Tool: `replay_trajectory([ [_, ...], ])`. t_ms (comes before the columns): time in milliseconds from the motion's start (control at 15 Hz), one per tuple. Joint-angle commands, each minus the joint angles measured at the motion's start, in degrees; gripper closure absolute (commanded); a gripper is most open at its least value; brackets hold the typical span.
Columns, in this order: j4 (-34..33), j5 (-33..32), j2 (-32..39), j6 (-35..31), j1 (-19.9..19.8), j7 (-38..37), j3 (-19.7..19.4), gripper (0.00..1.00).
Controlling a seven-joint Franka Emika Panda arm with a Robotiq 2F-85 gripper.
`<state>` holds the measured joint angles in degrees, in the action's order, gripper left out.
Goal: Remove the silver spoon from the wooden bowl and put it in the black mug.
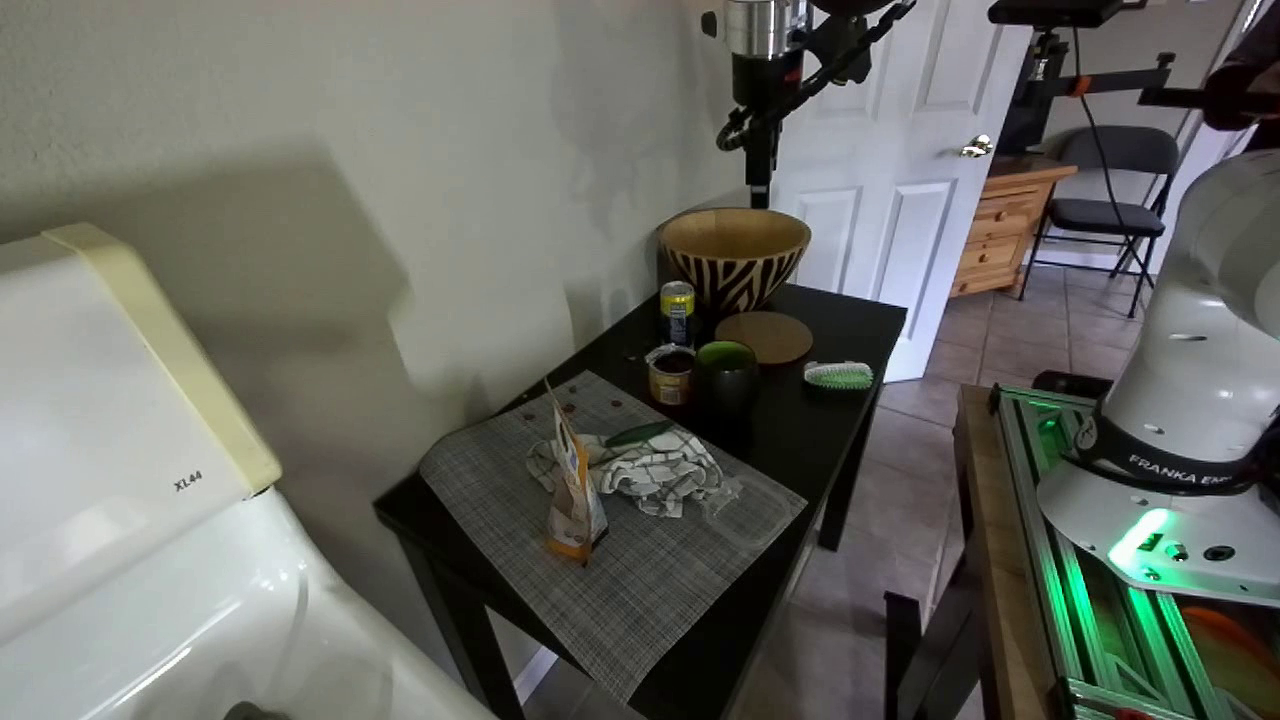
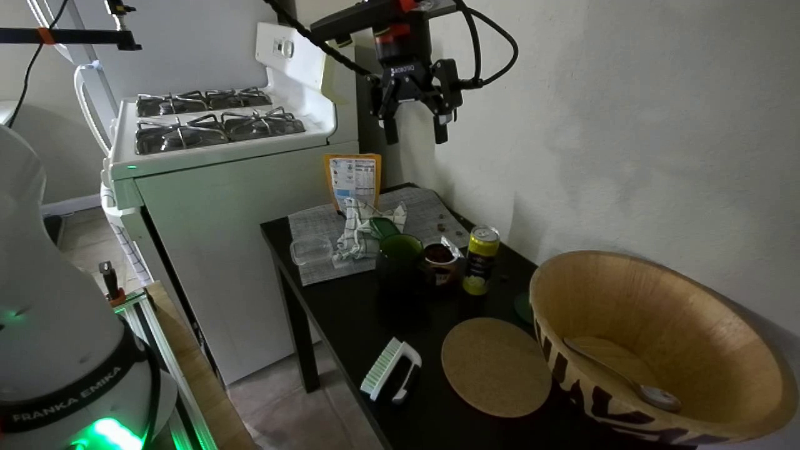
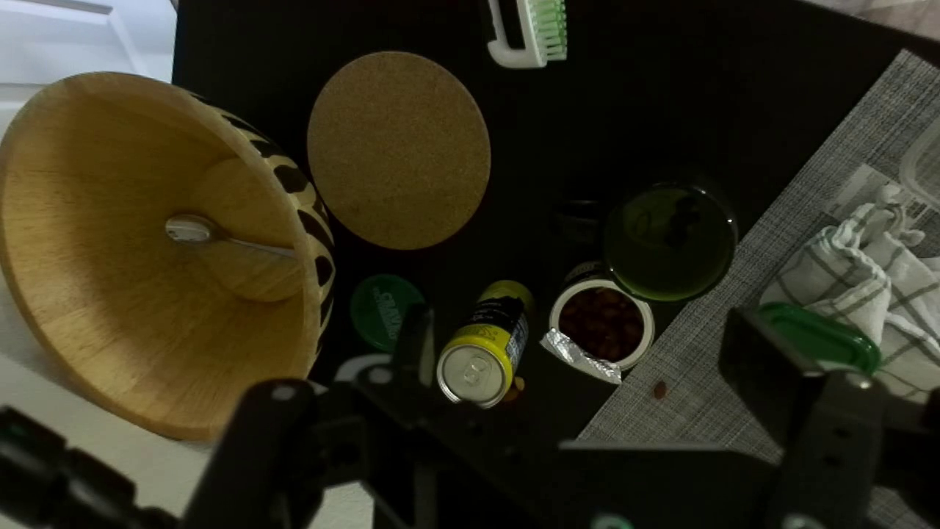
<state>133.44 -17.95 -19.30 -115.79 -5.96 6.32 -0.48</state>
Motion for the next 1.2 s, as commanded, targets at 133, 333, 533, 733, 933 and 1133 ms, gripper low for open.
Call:
replay_trajectory([
  [133, -0.12, -0.26, 0.01, 0.22, 0.91, -0.22, -0.80, 0.00],
  [333, -0.12, -0.26, 0.01, 0.22, 0.91, -0.22, -0.80, 0.00],
  [533, -0.12, -0.26, 0.01, 0.22, 0.91, -0.22, -0.80, 0.00],
  [733, -0.12, -0.26, 0.01, 0.22, 0.91, -0.22, -0.80, 0.00],
  [933, -0.12, -0.26, 0.01, 0.22, 0.91, -0.22, -0.80, 0.00],
  [1133, -0.92, 3.03, 0.45, 0.59, 1.23, -0.79, -1.43, 0.00],
])
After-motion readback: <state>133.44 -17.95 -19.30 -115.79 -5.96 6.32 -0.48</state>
